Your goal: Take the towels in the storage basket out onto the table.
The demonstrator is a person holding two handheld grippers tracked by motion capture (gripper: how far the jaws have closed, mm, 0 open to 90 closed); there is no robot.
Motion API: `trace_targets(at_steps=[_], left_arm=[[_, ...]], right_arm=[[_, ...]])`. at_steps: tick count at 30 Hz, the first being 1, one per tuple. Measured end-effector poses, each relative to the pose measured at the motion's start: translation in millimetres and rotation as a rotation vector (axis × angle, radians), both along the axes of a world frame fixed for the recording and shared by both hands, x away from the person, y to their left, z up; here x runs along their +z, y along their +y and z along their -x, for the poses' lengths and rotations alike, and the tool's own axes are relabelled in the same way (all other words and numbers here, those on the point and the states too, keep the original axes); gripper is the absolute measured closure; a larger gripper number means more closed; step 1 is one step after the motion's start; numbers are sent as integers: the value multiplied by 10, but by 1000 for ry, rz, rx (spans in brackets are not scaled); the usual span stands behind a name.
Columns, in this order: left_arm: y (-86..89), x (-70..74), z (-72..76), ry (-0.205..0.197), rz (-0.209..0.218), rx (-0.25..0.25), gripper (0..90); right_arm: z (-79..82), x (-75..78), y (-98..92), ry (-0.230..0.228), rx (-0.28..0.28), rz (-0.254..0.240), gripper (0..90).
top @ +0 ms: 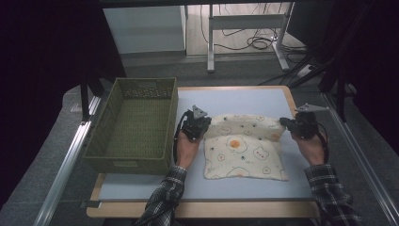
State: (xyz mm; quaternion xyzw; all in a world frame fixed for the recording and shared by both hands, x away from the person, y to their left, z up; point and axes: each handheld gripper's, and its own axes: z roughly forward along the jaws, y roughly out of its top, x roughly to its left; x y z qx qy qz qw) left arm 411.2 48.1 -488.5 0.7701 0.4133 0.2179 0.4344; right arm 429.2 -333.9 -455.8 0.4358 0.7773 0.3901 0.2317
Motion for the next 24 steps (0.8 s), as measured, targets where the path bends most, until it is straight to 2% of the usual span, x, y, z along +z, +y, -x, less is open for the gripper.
trace_targets(at_steps=[7, 18, 24], left_arm=[[23, -48, 241, -2, 1, -31, 878], [13, -203, 588, 8, -6, -82, 877], [45, -284, 772, 11, 9, -104, 877]], right_arm=[[294, -63, -22, 5, 26, 11, 886], [654, -180, -74, 8, 52, 21, 886], [861, -227, -96, 11, 65, 19, 886]])
